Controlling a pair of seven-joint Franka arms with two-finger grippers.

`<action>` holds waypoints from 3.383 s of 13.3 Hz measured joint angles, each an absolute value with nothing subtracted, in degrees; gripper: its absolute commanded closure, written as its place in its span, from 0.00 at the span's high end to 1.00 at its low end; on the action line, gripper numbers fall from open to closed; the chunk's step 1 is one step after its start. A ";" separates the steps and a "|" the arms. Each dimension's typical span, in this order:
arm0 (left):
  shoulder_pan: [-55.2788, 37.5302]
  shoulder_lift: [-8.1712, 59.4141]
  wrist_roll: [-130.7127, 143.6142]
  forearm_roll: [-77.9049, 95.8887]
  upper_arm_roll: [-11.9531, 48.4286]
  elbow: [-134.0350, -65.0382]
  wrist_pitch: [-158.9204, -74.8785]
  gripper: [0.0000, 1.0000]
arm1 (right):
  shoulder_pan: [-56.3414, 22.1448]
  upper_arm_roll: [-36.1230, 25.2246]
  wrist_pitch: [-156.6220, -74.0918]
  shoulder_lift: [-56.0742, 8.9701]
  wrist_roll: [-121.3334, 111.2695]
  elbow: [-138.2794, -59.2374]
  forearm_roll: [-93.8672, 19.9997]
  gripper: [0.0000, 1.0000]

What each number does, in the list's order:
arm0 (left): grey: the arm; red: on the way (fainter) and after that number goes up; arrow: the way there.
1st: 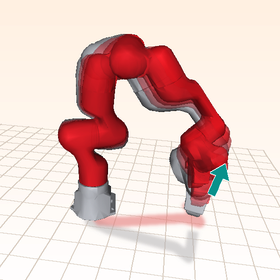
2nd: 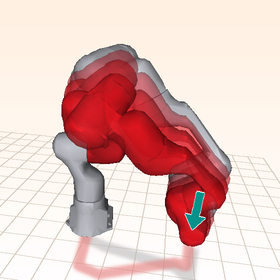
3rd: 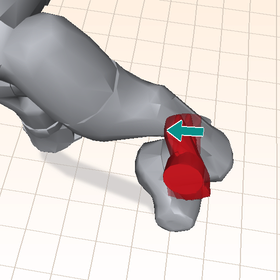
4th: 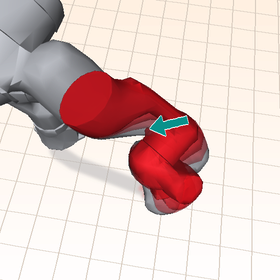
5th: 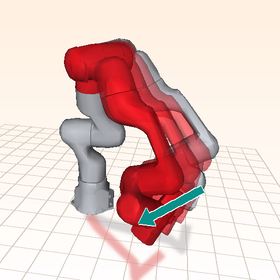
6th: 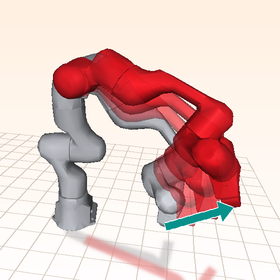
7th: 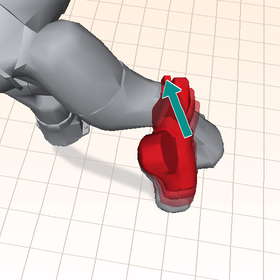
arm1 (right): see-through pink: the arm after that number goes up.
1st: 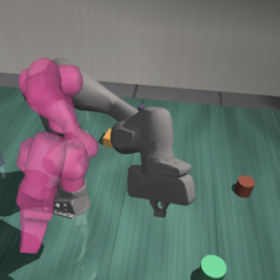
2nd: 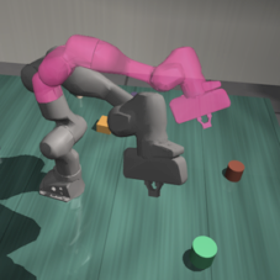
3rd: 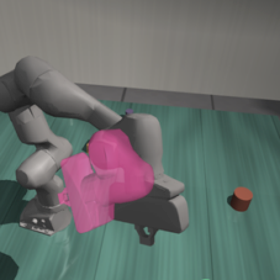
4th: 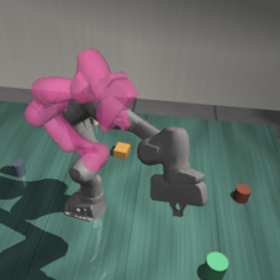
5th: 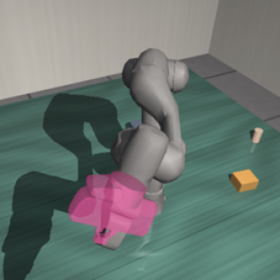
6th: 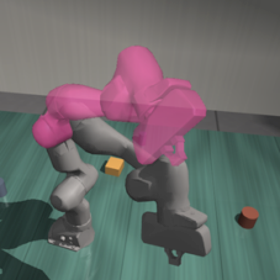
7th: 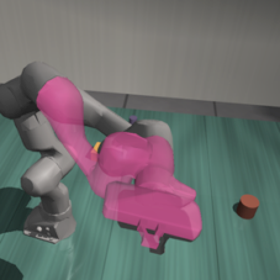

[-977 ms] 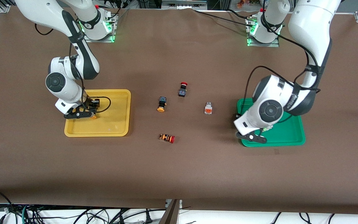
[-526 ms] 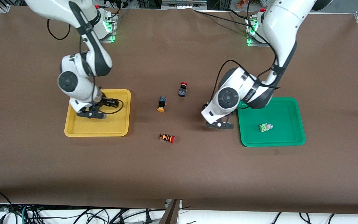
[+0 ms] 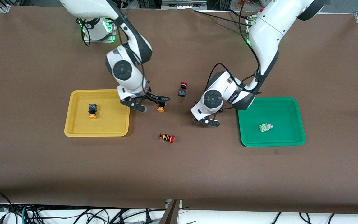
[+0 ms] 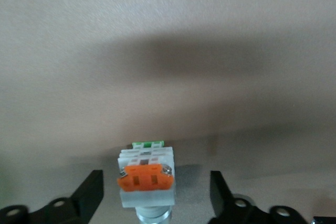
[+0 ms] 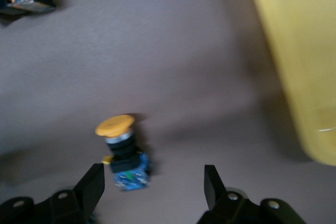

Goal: Place green and yellow buttons in trays

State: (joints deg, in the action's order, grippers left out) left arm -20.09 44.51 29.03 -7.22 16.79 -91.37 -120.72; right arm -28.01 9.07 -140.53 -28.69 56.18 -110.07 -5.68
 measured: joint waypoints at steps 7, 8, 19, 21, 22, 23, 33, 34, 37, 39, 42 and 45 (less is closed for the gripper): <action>-18.18 42.01 26.47 -7.26 16.04 -89.42 -113.64 0.07 | -31.08 8.81 -148.35 -35.67 59.85 -107.22 -5.65 0.85; -16.45 40.33 23.25 -7.28 15.80 -88.65 -110.35 0.08 | -31.08 8.78 -148.33 -35.67 59.84 -106.85 -5.64 0.82; 5.05 37.24 -10.19 -20.48 13.60 -92.51 -102.77 0.12 | -30.68 7.36 -148.13 -37.01 53.87 -106.31 -4.96 0.11; 7.70 37.29 -12.54 -20.48 13.60 -95.65 -107.63 0.86 | -30.38 4.57 -142.98 -35.55 47.23 -105.39 -4.82 0.11; 8.55 37.31 -12.78 -20.48 13.64 -97.46 -109.97 1.00 | -30.16 2.53 -139.42 -34.16 42.45 -105.03 -4.72 0.11; 8.91 37.32 -12.78 -20.48 13.76 -98.47 -111.02 1.00 | -29.99 -0.04 -135.26 -32.38 36.17 -104.90 -4.64 0.11; 8.92 18.68 -11.26 -12.54 15.97 -90.23 -101.34 1.00 | -27.72 -12.69 -135.63 -28.76 -0.27 -116.10 -9.94 0.60; 8.82 16.90 -10.77 -10.67 15.77 -88.72 -99.42 1.00 | -27.91 -12.68 -135.96 -28.79 -0.26 -116.40 -10.76 0.74; 3.52 9.56 -7.24 -2.60 8.06 -87.90 -98.33 1.00 | -27.99 -12.69 -136.10 -28.52 -0.20 -115.72 -13.97 0.82; -0.62 4.67 -5.61 -1.12 2.42 -90.81 -97.91 1.00 | -28.07 -12.67 -135.45 -27.60 1.16 -114.21 -14.71 0.89; -1.74 -0.42 0.10 -1.11 1.48 -97.33 -98.26 1.00 | -28.41 -12.64 -129.30 -24.15 3.59 -110.25 -14.60 0.99; -2.07 -2.00 2.05 -1.11 2.22 -99.83 -95.89 1.00 | -28.41 -12.83 -125.21 -17.77 3.60 -108.00 -11.52 0.99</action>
State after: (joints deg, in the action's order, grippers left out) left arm -2.07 -2.00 2.05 -1.11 2.22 -99.83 -95.89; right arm -28.41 -12.83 -125.21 -17.77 3.60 -108.00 -11.52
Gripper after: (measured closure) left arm 0.000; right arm 0.009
